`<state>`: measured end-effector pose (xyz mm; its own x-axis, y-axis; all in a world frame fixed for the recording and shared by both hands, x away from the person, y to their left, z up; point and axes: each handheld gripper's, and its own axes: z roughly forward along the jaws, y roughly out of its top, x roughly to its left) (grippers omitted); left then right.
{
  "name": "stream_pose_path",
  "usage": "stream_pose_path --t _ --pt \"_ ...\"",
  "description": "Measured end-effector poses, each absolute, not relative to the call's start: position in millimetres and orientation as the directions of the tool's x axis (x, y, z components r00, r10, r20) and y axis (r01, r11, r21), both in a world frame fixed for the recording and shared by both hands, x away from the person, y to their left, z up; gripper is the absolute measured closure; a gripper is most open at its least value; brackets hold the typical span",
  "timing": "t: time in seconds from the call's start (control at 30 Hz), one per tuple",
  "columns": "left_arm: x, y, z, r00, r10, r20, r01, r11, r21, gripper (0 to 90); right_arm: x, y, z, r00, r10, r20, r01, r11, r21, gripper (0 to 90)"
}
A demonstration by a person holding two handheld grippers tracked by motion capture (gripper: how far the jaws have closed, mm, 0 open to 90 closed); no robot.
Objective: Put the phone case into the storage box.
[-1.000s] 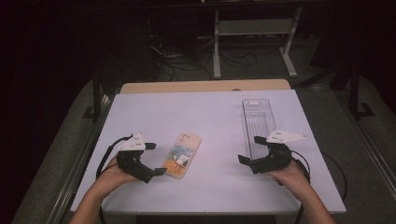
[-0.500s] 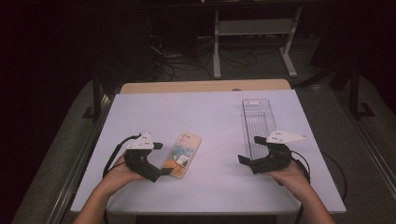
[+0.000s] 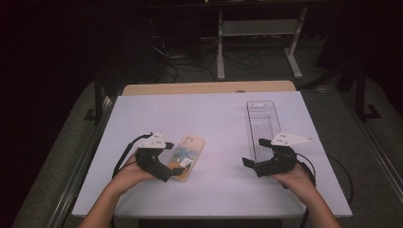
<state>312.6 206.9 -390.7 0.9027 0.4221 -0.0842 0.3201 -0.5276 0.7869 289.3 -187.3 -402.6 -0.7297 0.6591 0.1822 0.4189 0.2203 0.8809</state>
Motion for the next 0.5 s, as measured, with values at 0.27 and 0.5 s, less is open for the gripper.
stream_pose_path --t 0.27,0.5 --pt "318.2 195.9 -388.8 0.908 0.410 -0.087 0.312 -0.522 0.794 3.4 289.3 -187.4 -402.5 -0.730 0.659 0.182 0.419 0.220 0.881 1.3" --pt "323.7 185.6 -388.3 0.906 0.415 -0.085 0.309 -0.511 0.802 10.5 289.6 -187.4 -402.6 -0.730 0.658 0.183 0.420 0.220 0.881 1.3"
